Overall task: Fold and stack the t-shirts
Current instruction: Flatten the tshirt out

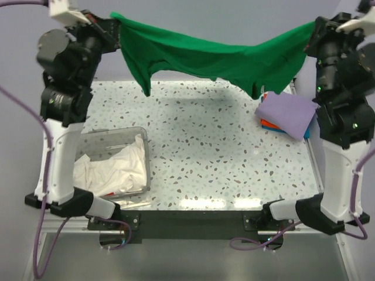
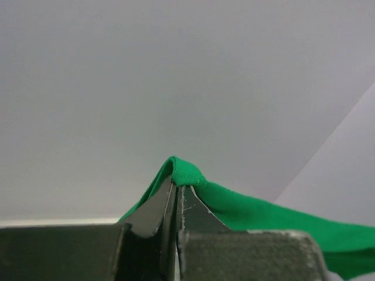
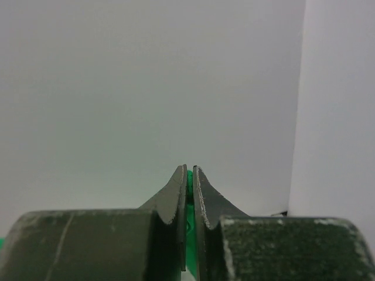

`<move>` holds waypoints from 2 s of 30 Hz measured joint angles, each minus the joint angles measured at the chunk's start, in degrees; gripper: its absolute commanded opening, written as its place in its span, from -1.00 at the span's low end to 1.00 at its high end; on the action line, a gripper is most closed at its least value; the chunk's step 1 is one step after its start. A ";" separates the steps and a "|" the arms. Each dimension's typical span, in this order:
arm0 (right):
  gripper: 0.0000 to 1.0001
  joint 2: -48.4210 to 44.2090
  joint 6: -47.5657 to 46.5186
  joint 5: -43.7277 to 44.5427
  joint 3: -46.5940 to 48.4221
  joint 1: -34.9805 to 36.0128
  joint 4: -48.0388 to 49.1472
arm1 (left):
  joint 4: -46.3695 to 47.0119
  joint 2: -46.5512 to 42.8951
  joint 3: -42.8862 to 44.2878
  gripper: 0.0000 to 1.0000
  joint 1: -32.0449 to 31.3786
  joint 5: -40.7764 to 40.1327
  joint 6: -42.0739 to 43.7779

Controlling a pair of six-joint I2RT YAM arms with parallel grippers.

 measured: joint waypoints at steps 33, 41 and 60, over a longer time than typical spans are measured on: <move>0.48 44.70 -5.79 -0.61 7.13 -4.50 7.72 | 6.47 43.30 6.08 0.74 3.13 5.68 1.92; 0.98 50.99 -2.27 -8.02 -0.46 -6.01 -0.35 | 5.77 42.42 -3.98 0.90 3.76 7.52 1.22; 0.98 15.08 13.42 -34.69 -54.21 -2.43 2.34 | 4.79 32.70 -24.55 0.91 3.69 14.27 1.20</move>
